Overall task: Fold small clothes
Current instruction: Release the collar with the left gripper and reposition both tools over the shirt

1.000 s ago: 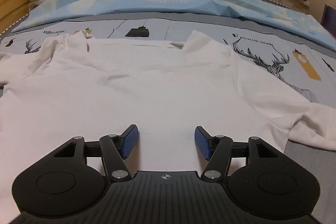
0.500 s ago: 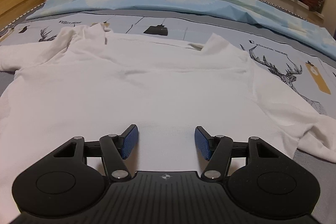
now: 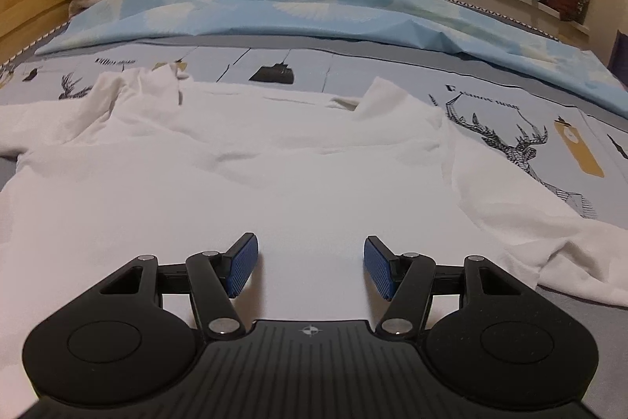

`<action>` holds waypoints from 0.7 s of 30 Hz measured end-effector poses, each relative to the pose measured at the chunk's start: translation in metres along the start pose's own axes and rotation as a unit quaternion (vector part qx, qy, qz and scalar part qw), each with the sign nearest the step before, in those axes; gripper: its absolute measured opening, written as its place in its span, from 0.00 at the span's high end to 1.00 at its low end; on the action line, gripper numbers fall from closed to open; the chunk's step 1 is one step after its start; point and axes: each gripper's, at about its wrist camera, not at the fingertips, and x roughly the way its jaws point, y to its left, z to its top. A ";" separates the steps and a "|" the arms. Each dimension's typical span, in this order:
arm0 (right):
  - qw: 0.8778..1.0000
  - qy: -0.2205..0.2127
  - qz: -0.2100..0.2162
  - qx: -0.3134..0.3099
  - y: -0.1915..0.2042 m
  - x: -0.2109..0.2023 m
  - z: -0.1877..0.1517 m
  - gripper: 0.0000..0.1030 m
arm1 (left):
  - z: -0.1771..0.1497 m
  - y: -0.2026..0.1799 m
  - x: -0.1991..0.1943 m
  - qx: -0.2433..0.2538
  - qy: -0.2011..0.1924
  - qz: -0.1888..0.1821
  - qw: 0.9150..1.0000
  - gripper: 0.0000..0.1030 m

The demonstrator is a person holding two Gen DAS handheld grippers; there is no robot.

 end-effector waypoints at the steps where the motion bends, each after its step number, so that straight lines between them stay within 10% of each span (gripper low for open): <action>1: 1.000 -0.001 0.000 0.003 -0.002 -0.001 0.001 0.40 | 0.000 -0.013 -0.010 0.019 -0.016 0.005 1.000 0.96; 8: 0.998 -0.042 0.003 0.049 -0.020 -0.027 0.022 0.40 | -0.016 -0.147 -0.143 0.096 -0.083 -0.159 0.979 0.96; 15: 0.987 -0.087 0.002 0.134 -0.059 -0.054 0.039 0.40 | -0.180 -0.309 -0.275 0.194 -0.011 -0.407 0.893 0.94; 18: 0.983 -0.084 -0.012 0.164 -0.082 -0.052 0.038 0.40 | -0.280 -0.346 -0.270 0.261 0.085 -0.422 0.864 0.55; 21: 0.975 -0.057 -0.005 0.213 -0.109 -0.045 0.033 0.40 | -0.340 -0.337 -0.247 0.302 0.164 -0.374 0.861 0.45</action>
